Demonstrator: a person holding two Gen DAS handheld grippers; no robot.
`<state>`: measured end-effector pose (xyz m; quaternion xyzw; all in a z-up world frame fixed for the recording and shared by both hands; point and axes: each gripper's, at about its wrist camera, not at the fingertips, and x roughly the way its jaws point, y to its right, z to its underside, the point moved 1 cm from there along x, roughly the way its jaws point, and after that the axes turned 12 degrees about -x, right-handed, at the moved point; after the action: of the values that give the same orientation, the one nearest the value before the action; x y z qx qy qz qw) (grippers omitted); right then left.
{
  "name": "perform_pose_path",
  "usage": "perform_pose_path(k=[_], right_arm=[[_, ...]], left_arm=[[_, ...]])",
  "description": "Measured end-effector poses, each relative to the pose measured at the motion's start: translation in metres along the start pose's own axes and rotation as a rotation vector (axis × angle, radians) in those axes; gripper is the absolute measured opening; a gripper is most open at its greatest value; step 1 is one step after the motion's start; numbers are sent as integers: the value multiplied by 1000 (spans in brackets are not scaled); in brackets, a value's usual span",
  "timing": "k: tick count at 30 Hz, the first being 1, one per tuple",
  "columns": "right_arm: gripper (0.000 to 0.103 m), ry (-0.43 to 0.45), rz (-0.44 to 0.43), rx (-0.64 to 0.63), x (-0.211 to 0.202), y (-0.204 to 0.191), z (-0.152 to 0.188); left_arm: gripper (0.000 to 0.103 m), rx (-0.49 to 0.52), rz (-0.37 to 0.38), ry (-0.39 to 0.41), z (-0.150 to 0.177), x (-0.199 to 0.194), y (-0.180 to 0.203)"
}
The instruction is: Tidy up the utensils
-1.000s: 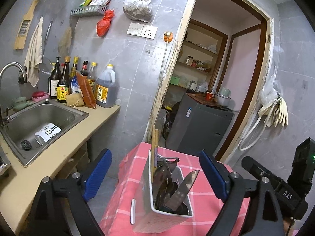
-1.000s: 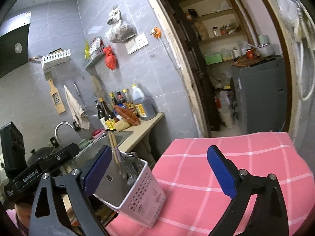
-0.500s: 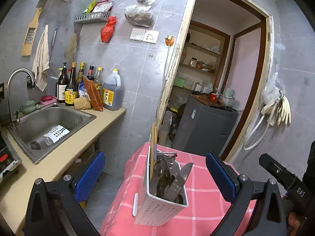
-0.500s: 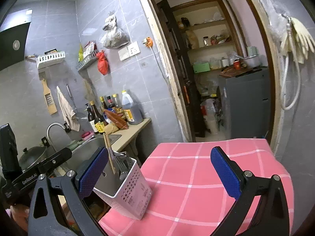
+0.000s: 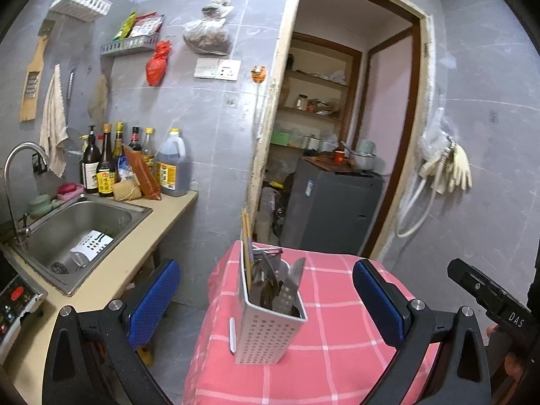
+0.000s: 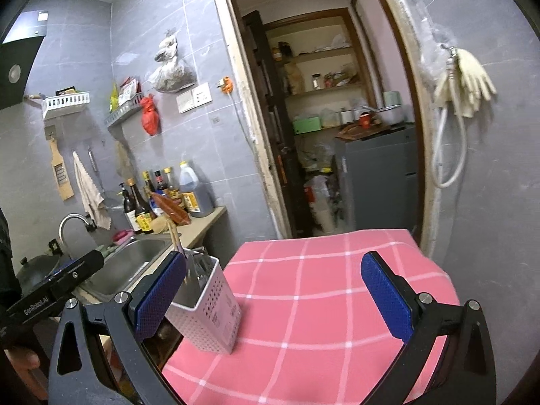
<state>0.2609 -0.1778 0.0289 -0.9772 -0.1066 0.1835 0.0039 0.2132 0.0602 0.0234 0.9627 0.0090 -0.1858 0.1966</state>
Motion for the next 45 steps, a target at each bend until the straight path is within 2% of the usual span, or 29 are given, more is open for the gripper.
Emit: perform_pose_path(k=[7, 13, 25, 32, 38, 45], right_arm=[[102, 12, 102, 26, -61, -7, 7], [102, 12, 173, 31, -108, -14, 18], [102, -14, 232, 4, -175, -32, 42], [102, -17, 258, -14, -196, -41, 56], [102, -46, 271, -33, -198, -41, 70], [102, -39, 302, -30, -201, -47, 77]], left_arm=[[103, 16, 62, -24, 9, -33, 1], [103, 66, 80, -31, 20, -63, 3], [103, 82, 86, -44, 45, -114, -7], [103, 108, 80, -38, 60, -131, -5], [103, 127, 82, -42, 74, -138, -3], [103, 110, 63, -36, 86, -144, -11]])
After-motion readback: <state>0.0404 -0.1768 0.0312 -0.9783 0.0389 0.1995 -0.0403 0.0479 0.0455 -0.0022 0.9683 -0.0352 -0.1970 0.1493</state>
